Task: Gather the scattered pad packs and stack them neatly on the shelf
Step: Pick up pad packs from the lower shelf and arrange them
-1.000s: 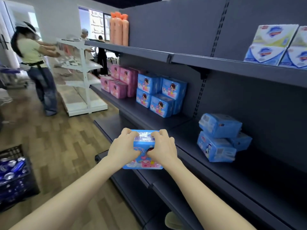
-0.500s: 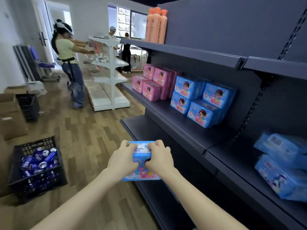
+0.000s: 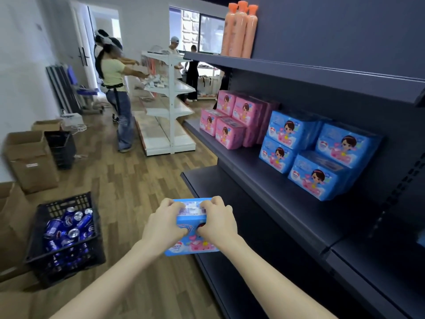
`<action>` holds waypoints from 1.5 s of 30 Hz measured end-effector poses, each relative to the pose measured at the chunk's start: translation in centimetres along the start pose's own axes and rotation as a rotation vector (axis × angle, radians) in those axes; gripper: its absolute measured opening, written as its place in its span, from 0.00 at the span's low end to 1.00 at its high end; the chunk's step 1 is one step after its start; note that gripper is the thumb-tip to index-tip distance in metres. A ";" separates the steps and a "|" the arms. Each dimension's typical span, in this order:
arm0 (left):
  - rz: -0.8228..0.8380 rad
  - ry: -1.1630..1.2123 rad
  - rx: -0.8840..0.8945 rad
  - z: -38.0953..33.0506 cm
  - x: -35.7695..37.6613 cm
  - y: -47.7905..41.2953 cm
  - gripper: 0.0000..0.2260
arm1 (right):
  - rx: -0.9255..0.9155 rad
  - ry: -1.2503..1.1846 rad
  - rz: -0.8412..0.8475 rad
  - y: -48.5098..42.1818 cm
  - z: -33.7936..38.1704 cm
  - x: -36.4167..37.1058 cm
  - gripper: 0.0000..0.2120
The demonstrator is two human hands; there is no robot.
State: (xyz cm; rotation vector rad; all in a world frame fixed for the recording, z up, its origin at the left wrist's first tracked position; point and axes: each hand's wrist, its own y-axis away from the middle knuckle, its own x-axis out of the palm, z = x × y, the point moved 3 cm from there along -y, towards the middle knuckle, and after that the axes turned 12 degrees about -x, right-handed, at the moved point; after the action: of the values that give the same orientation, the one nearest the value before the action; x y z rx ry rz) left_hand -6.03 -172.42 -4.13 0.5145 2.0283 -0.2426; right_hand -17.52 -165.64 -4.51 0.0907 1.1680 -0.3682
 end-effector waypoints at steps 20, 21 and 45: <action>-0.089 0.108 0.268 -13.6 -1.6 -17.9 0.25 | 0.145 0.063 -0.250 -13.5 -8.9 -10.7 0.21; -0.082 0.118 0.290 -14.3 -1.5 -18.3 0.25 | 0.161 0.072 -0.264 -13.6 -9.3 -11.2 0.21; 0.283 0.207 0.913 -28.5 1.7 -22.6 0.27 | 0.813 0.249 -0.514 -10.5 -15.1 -17.8 0.25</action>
State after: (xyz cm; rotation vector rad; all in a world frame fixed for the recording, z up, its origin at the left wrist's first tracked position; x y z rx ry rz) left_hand -39.35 -181.38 7.42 1.4203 1.9228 -0.9873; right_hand -40.32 -167.33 6.92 0.5615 1.2142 -1.3057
